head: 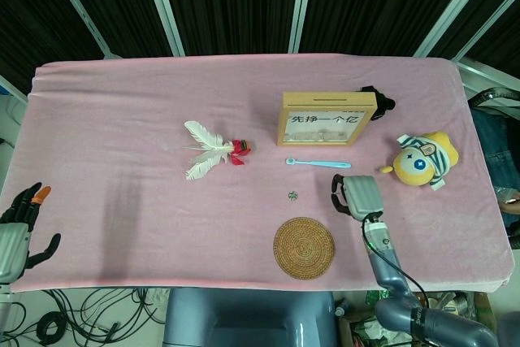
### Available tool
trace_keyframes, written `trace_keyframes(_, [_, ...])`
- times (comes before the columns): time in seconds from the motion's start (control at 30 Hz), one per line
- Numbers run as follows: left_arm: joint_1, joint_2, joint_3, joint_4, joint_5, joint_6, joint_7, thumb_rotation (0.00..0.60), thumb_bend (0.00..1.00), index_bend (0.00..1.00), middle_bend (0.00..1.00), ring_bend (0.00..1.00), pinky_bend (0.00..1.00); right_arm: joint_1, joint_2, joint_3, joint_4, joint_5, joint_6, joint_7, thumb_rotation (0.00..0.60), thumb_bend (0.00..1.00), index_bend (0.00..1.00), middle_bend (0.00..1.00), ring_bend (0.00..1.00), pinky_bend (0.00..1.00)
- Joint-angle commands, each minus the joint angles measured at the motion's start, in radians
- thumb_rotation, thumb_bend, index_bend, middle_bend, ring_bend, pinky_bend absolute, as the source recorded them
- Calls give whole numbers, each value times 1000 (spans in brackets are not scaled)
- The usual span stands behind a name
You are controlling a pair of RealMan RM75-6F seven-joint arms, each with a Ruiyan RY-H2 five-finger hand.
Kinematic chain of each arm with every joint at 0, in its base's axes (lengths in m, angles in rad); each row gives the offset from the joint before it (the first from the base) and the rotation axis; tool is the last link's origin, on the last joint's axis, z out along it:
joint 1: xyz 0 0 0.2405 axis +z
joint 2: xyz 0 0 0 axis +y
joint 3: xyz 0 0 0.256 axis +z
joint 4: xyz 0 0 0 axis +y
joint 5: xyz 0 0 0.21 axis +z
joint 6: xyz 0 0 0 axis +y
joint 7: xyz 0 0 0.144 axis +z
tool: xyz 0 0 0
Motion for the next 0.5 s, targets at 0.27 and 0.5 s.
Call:
trace_keyframes(0.27, [-2,5,-1,-7,-10,-10,-10,600,354,11,0,0,222,107,221,167,-266,139,-43,-190,600,405,638,891,951,953])
trace_keyframes(0.5, [-5,9,-8,-11,-24,-18,-18,600,355,12,0,0,223,249,302,279,-259,299,-140,-265,600,405,642,891,951,953])
